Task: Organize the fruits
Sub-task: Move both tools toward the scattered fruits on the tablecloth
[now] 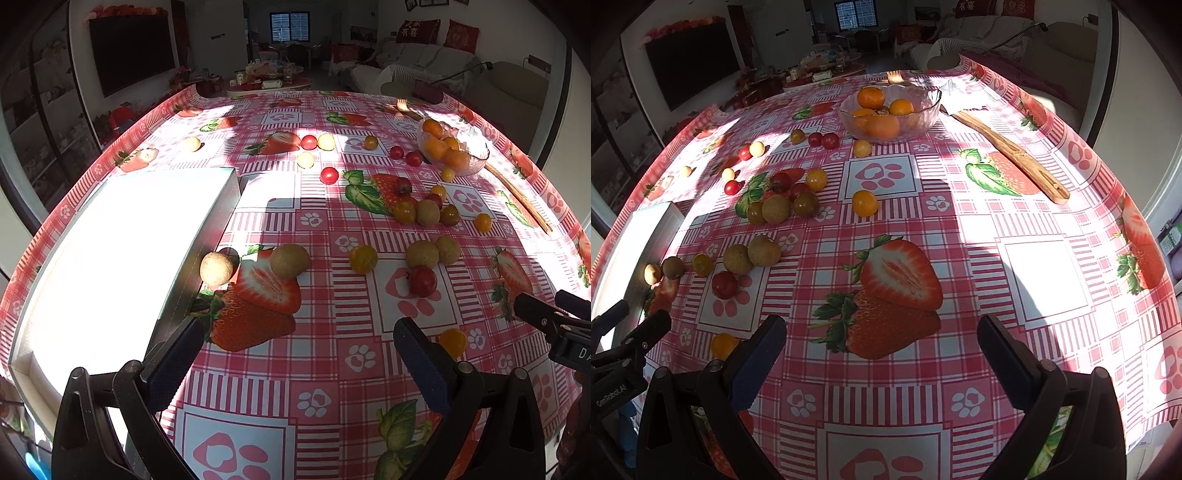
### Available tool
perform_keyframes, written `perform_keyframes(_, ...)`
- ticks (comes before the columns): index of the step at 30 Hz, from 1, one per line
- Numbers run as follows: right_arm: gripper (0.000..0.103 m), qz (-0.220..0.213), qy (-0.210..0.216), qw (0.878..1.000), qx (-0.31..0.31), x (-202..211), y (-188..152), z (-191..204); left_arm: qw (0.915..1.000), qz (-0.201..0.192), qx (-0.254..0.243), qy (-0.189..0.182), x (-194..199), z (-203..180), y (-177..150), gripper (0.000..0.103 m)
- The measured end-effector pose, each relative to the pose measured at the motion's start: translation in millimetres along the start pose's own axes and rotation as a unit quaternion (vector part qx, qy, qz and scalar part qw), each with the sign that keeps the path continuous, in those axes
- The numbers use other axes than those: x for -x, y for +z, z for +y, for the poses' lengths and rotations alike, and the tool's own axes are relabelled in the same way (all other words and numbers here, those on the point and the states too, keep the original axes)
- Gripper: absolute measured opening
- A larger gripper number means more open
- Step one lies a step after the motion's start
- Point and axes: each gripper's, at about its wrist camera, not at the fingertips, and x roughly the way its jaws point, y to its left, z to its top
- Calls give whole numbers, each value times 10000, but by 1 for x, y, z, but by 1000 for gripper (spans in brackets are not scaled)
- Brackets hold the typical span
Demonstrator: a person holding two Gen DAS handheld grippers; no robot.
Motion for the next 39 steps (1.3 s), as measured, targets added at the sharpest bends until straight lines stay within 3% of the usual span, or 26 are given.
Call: perform_keyframes(39, 103, 156, -1, 9998, 121, -11, 14, 2, 9988, 77, -449, 191, -23, -14, 26, 103)
